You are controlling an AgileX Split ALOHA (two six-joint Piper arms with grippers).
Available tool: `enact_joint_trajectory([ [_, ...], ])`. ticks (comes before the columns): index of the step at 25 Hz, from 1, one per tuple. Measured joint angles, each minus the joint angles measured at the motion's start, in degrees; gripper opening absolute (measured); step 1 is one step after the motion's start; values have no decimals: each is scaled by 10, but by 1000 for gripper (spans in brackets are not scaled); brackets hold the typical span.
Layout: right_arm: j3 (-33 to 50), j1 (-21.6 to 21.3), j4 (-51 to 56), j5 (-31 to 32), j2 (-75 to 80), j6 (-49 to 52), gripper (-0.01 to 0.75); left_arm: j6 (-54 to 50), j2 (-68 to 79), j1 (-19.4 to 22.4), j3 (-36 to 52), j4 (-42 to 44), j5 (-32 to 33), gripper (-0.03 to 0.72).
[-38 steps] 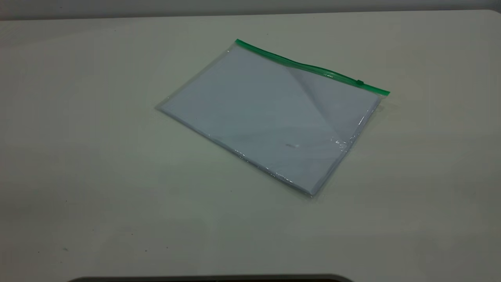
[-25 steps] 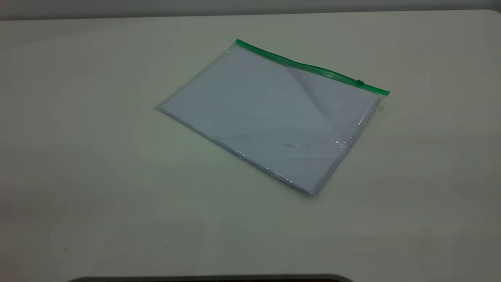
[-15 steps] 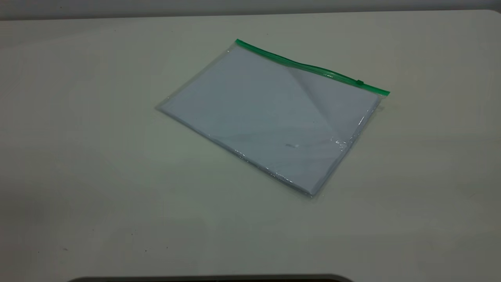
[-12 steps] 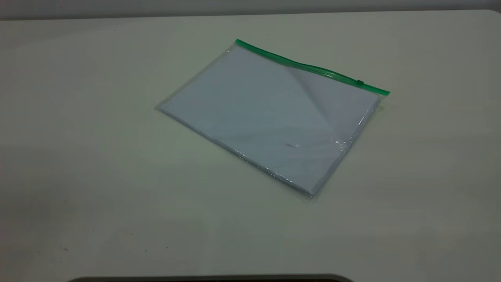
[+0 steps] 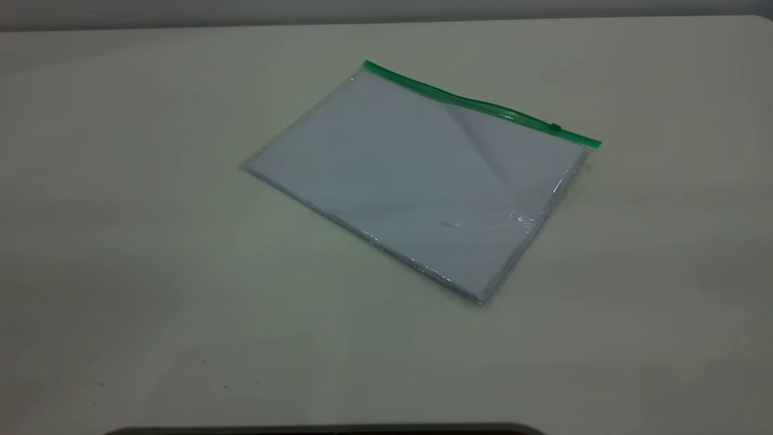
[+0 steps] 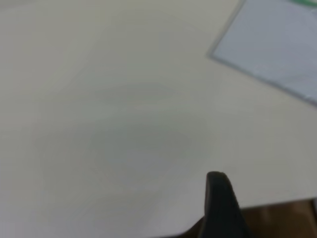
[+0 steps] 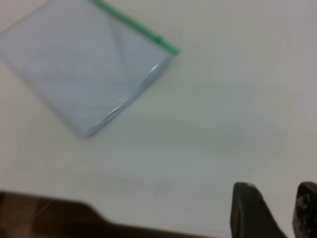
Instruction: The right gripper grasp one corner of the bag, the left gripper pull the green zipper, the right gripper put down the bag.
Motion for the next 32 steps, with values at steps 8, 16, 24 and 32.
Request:
enact_joint_trajectory([
  [8,0,0,129,-163,260,-148,422,115,263,0,-12,-89,-146,520],
  [16,0,1,400,-309,548,-376,466,184,466,0,-97,-131,-223,520],
  [24,-35,1,864,-335,831,-824,466,215,602,0,-129,-158,-262,520],
  [32,-165,0,917,-267,1085,-914,466,321,661,0,-148,-270,-293,520],
])
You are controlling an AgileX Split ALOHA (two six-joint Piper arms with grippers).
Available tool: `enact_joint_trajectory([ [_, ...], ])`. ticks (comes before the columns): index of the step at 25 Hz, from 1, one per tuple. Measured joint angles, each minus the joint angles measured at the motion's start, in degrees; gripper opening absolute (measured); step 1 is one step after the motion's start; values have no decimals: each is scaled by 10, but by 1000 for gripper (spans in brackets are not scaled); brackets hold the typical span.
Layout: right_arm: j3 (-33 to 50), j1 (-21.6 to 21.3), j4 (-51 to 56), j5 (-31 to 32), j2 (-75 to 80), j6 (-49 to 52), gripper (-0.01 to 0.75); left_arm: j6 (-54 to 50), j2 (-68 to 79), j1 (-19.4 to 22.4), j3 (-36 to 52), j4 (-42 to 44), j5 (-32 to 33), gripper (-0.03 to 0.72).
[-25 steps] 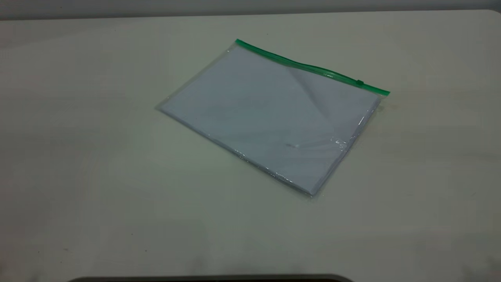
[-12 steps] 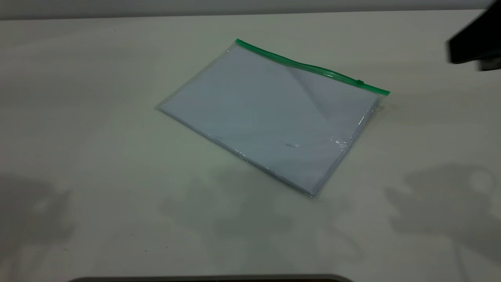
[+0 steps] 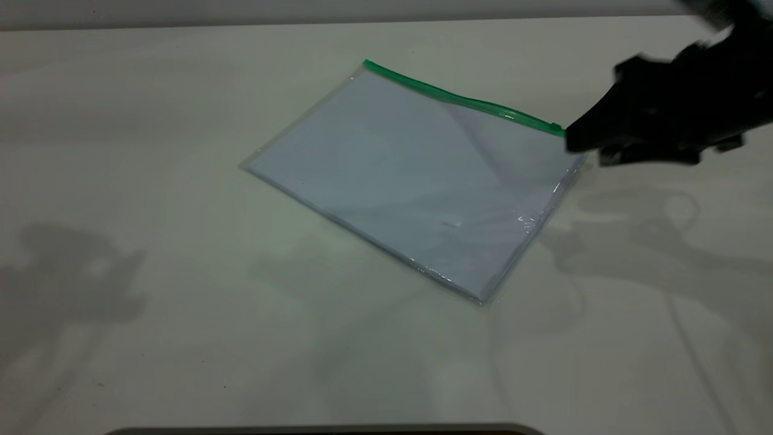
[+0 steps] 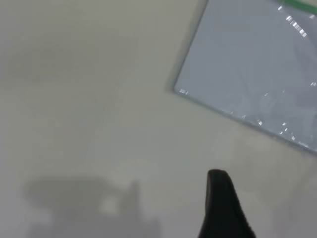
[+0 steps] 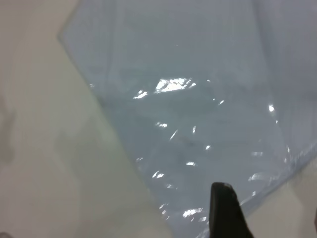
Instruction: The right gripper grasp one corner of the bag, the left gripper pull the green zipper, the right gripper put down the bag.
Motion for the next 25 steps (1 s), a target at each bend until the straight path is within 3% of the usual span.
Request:
enact_joint_trajectory([
  [12,-165,-86,-7,93,189,-22,466,73,10,0,0,-55,-17,520],
  [25,-257,-99,-50,149,278,-23,466,75,10,0,0,-56,-33,520],
])
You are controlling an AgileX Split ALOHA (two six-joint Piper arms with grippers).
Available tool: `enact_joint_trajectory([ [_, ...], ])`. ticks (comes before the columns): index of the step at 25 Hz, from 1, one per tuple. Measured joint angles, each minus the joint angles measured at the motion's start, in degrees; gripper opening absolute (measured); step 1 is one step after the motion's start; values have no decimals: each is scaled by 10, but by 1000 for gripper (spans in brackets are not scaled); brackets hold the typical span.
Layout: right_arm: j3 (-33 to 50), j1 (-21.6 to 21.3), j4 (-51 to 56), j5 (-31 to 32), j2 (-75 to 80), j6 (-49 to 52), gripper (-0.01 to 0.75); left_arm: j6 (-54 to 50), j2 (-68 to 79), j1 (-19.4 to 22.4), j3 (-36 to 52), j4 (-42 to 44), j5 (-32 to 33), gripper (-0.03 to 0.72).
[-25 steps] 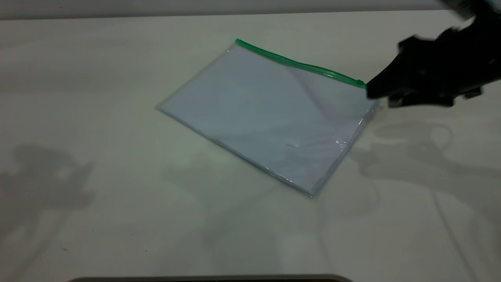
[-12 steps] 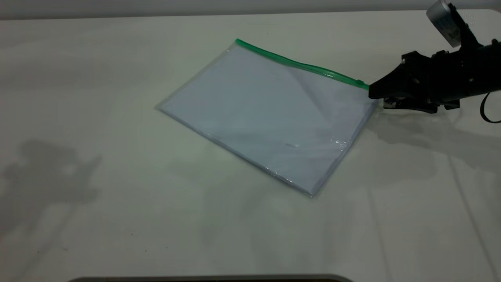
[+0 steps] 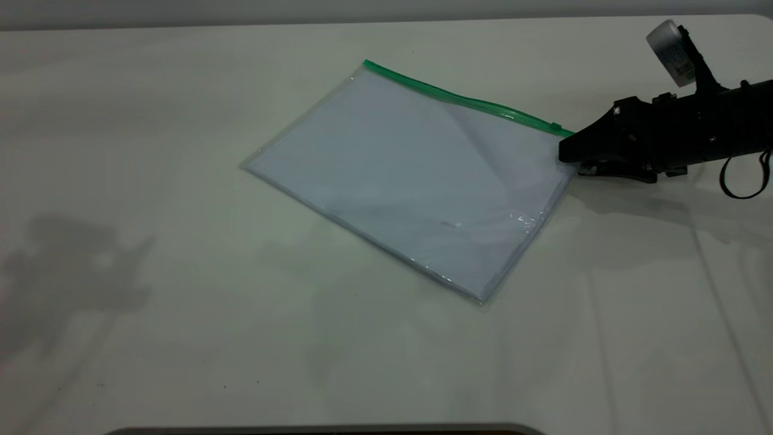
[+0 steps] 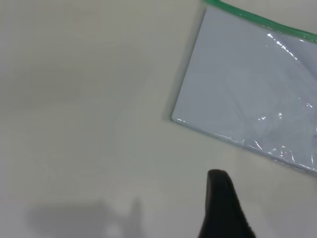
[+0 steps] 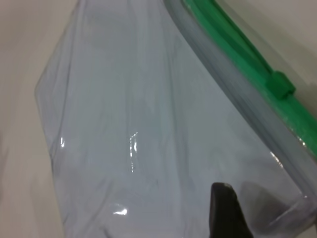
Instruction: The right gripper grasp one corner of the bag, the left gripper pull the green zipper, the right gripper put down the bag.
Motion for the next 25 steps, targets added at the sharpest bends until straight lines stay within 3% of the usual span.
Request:
enact_joint_trajectory([
  [6,-29,3,18,35,23,0,440,0,0,0,0,-12,-5,520],
  [14,-36,13,20,41,26,-4,253,4,46,0,-2,-27,-11,520],
  [20,-37,45,40,33,26,-29,241,22,99,-26,-39,-29,-15,520],
  [25,-37,36,44,39,26,-38,237,25,113,-40,-56,-30,-17,520],
])
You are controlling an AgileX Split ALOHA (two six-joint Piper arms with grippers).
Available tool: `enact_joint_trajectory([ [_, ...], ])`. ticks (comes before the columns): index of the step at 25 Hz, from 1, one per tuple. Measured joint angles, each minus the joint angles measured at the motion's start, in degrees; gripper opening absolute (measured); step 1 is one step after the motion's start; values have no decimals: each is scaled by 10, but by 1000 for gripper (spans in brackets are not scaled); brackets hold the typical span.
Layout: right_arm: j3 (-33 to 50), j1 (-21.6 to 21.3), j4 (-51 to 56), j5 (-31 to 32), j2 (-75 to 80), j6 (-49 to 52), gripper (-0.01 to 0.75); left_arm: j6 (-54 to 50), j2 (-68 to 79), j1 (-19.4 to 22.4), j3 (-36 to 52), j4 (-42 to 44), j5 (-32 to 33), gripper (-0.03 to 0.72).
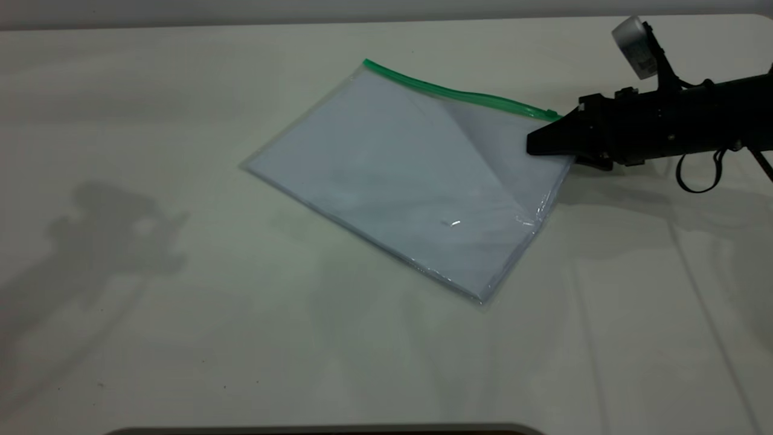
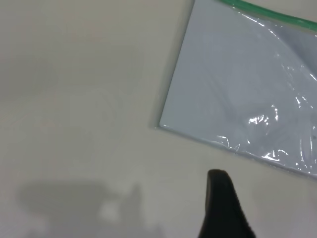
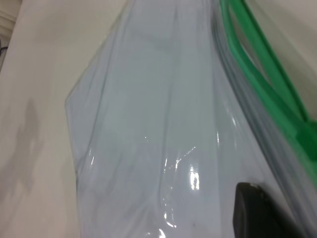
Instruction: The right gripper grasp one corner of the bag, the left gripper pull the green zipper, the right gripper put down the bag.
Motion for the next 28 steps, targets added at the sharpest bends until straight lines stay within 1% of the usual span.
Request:
enact_joint_trajectory([
  [3,0,-3,-13,0,0,-1,237,1,1,0,0,0,0,520],
  [5,0,-3,-18,1,0,-3,215,1,2,0,0,0,-1,520],
  [7,0,-3,-21,9,0,-13,152,2,6,0,-1,0,-1,520],
  [9,0,-3,-26,22,0,-26,53,4,17,0,-6,0,1,520],
  [10,0,-3,-27,26,0,-29,36,8,23,0,-9,0,2,520],
  [14,-3,7,-28,26,0,-37,34,42,63,-15,-30,0,7,520],
  [18,-21,45,-43,24,0,-36,34,72,123,-50,-76,0,12,520],
  [20,-34,69,-57,23,0,-24,34,79,163,-65,-114,0,18,520],
  [23,-60,98,-91,21,0,-2,34,91,227,-77,-182,0,41,520],
  [28,-118,132,-164,8,0,44,34,111,340,-91,-314,1,118,520],
])
